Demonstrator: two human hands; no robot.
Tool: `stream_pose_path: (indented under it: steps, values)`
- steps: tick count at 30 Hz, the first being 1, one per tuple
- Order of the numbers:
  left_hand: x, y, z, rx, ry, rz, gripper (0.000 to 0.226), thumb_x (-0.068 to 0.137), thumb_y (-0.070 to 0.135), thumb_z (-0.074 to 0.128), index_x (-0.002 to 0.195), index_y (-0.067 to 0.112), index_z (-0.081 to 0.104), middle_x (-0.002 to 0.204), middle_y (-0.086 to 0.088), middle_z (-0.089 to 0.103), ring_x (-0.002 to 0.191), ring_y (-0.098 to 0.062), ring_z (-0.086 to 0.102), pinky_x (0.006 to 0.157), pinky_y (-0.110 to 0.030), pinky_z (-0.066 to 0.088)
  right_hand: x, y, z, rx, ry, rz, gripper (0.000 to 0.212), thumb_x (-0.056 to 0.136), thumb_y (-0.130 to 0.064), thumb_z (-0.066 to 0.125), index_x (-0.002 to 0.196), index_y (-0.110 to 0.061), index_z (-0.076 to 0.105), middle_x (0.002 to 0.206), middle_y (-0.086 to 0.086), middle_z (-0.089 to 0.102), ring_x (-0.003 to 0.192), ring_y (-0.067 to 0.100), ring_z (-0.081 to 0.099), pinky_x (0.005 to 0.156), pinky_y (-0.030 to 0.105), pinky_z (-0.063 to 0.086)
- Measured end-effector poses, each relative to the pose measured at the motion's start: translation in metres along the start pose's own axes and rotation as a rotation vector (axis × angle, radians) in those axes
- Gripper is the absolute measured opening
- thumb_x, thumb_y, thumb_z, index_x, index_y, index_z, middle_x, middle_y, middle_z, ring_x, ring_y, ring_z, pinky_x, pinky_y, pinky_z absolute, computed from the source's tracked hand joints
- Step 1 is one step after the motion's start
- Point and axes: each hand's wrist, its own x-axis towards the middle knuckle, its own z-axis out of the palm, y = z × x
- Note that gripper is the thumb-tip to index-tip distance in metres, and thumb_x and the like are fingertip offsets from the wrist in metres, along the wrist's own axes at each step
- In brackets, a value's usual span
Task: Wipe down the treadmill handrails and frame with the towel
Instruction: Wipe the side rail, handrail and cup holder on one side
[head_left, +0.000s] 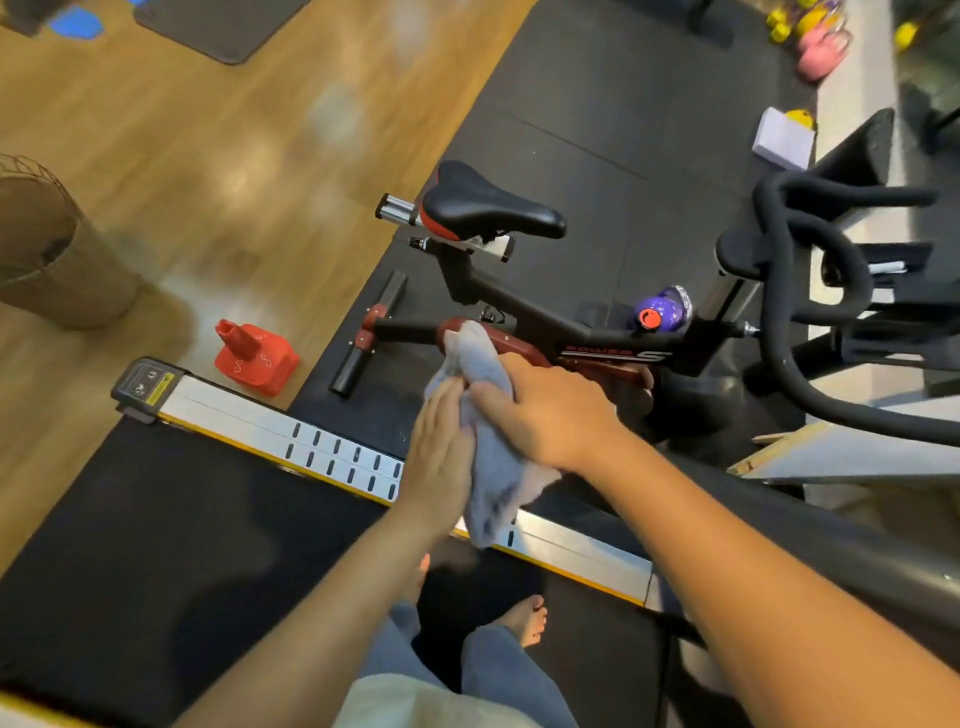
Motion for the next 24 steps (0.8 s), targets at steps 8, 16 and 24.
stream_pose_path:
  steps: [8,16,24]
  values:
    - [-0.024,0.066,-0.007,0.250,-0.017,0.670,0.074,0.082,0.027,0.056,0.146,0.005,0.028,0.156,-0.010,0.028,0.150,-0.025,0.016,0.122,-0.050,0.009,-0.112,0.056,0.023,0.012,0.411,-0.117,0.048,0.094,-0.045,0.054,0.133,-0.018,0.052,0.127,-0.004,0.059,0.118,0.012,0.052,0.100,0.029,0.039]
    - [-0.010,0.164,0.080,0.779,-0.489,1.036,0.105,0.067,0.064,0.071,0.144,0.002,0.036,0.147,-0.018,0.042,0.131,-0.033,0.042,0.114,-0.047,0.026,-0.201,0.154,-0.006,0.102,0.425,0.310,0.048,0.093,-0.058,0.034,0.127,-0.029,0.052,0.120,-0.011,0.059,0.110,0.009,0.054,0.089,0.034,0.044]
    - [0.014,0.152,0.053,0.740,-0.501,0.884,0.094,0.066,0.073,0.066,0.135,0.013,0.043,0.123,-0.006,0.056,0.108,-0.026,0.053,0.093,-0.041,0.041,-0.129,0.119,-0.023,-0.155,0.161,0.655,0.060,0.094,-0.057,0.012,0.105,-0.020,0.059,0.100,0.011,0.067,0.087,0.028,0.057,0.075,0.039,0.042]
